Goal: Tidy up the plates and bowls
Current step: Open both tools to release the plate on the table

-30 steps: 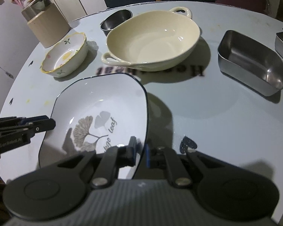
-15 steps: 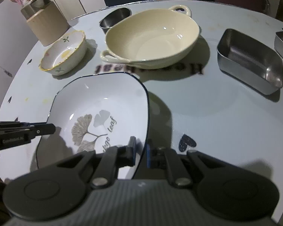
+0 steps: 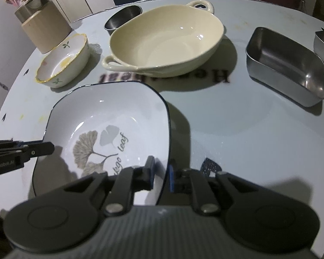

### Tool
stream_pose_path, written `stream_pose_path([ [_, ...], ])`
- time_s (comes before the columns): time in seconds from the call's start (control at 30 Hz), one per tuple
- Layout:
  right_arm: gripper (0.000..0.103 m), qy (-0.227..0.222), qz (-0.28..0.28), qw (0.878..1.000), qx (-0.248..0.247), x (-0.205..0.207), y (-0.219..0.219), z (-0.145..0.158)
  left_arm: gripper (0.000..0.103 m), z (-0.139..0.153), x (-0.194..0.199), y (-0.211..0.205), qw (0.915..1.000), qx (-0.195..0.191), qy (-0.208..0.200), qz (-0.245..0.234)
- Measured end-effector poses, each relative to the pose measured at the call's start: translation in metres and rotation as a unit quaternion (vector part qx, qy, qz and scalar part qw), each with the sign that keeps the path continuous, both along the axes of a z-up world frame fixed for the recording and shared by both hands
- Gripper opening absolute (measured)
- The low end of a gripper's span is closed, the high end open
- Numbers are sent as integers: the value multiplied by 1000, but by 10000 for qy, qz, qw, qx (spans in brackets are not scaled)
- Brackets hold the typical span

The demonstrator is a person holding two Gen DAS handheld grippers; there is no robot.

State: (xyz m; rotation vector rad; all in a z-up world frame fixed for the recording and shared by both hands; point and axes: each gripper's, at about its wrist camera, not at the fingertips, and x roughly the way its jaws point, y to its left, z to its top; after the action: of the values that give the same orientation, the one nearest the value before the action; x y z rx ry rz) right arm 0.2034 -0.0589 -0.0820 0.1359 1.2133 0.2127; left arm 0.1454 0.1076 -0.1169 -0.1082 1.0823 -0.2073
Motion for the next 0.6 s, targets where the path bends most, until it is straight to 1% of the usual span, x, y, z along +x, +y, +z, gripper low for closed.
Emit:
stream_pose_path([
  [0.07, 16, 12, -9, 10000, 27, 0, -1, 0, 11, 0, 0, 0, 10000, -11, 4, 3],
  [0.13, 16, 24, 7, 10000, 31, 0, -2, 0, 14, -1, 1, 0, 10000, 11, 6, 3],
  [0.3, 16, 41, 24, 10000, 18, 1, -2, 1, 14, -1, 2, -1, 10000, 27, 21, 17],
  [0.33, 16, 37, 28, 10000, 14, 1, -1, 1, 15, -1, 2, -1, 10000, 42, 20, 25],
  [0.37, 16, 30, 40, 10000, 6, 1, -1, 1, 21, -1, 2, -1, 10000, 56, 13, 40],
  [0.4, 16, 20, 54, 10000, -2, 1, 0, 1, 30, -1, 2, -1, 10000, 56, 11, 54],
  [0.43, 17, 9, 66, 10000, -7, 1, 1, 1, 35, -1, 2, 0, 9999, 52, 13, 85],
  [0.5, 17, -17, 114, 9999, -17, 0, 1, 1, 51, -1, 1, 0, 9999, 31, 14, 157],
  [0.53, 17, -32, 143, 9999, -24, 0, 2, 1, 54, 0, 0, 1, 9998, 7, 15, 193],
  [0.6, 17, -111, 209, 9997, -83, -1, 2, 2, 68, 1, -1, 1, 9997, -16, 2, 247],
])
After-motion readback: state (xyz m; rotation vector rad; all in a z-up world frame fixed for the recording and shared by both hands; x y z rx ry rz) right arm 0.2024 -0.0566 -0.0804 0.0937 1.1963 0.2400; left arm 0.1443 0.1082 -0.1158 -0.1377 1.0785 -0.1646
